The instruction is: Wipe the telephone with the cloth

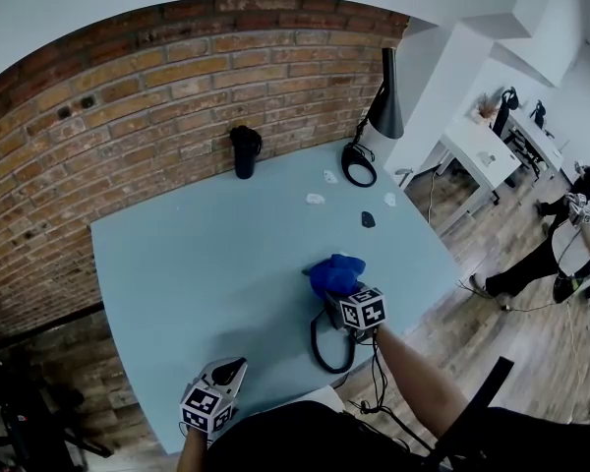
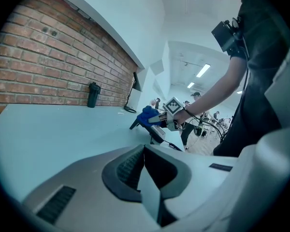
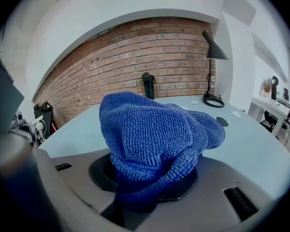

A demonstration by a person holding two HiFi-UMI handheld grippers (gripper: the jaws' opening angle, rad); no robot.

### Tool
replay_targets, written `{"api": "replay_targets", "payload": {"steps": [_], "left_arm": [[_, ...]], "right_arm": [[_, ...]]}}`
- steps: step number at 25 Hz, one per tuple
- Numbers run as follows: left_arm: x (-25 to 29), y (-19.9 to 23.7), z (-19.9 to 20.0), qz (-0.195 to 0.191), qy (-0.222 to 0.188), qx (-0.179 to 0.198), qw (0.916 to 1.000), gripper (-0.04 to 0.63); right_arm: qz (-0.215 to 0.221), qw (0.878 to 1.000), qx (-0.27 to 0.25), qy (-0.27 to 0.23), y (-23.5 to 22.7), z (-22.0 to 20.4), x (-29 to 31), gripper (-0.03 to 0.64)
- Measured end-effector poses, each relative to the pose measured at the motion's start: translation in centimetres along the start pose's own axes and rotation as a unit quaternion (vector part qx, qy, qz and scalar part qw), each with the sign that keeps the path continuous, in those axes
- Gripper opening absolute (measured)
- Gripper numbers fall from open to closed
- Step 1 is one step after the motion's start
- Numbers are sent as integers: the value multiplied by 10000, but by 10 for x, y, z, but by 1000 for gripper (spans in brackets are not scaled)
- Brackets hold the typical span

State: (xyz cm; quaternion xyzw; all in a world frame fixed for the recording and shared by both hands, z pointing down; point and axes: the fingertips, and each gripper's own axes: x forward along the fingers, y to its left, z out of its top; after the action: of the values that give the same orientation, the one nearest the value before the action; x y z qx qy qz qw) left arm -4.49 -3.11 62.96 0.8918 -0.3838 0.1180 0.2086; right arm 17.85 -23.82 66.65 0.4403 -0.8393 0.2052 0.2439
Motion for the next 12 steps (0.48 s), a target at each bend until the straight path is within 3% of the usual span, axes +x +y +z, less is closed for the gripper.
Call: {"api": "replay_targets", "payload": {"steps": [12], "left_arm": [[0,-2,-2,-34,19,-11,10000,0]], "right_arm": [[-53,9999,81,59,0,-16,-10,173]]}}
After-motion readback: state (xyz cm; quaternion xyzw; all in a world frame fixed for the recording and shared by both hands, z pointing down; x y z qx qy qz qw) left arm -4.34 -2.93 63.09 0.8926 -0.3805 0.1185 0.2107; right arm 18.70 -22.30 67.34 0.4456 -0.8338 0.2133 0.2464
